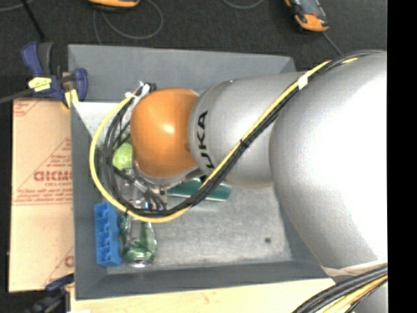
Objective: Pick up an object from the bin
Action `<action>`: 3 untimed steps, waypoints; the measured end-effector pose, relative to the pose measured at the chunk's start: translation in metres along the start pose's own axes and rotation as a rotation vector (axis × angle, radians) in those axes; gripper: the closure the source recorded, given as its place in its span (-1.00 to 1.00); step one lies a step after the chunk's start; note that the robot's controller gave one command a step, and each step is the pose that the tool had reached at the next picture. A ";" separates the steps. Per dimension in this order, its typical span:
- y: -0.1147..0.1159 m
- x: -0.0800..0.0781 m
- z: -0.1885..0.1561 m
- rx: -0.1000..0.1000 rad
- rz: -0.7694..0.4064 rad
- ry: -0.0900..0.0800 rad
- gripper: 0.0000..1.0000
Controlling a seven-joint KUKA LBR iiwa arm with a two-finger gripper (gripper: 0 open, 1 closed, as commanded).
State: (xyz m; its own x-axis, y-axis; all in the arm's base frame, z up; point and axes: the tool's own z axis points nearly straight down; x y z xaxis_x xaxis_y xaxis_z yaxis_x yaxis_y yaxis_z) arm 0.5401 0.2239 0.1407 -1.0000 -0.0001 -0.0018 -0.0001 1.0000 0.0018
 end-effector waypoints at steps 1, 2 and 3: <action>-0.042 -0.053 0.029 -0.003 0.015 -0.006 -1.00; -0.065 -0.081 0.036 0.006 0.063 0.003 -1.00; -0.038 -0.048 0.049 -0.001 0.003 -0.010 -1.00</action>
Offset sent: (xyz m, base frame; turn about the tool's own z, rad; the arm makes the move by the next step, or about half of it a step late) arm 0.0835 -0.0485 -0.0259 0.0677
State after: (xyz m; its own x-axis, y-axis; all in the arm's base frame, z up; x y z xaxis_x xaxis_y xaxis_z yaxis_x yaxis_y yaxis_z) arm 0.5882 0.1857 0.0918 -0.9999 0.0031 -0.0118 0.0031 1.0000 0.0028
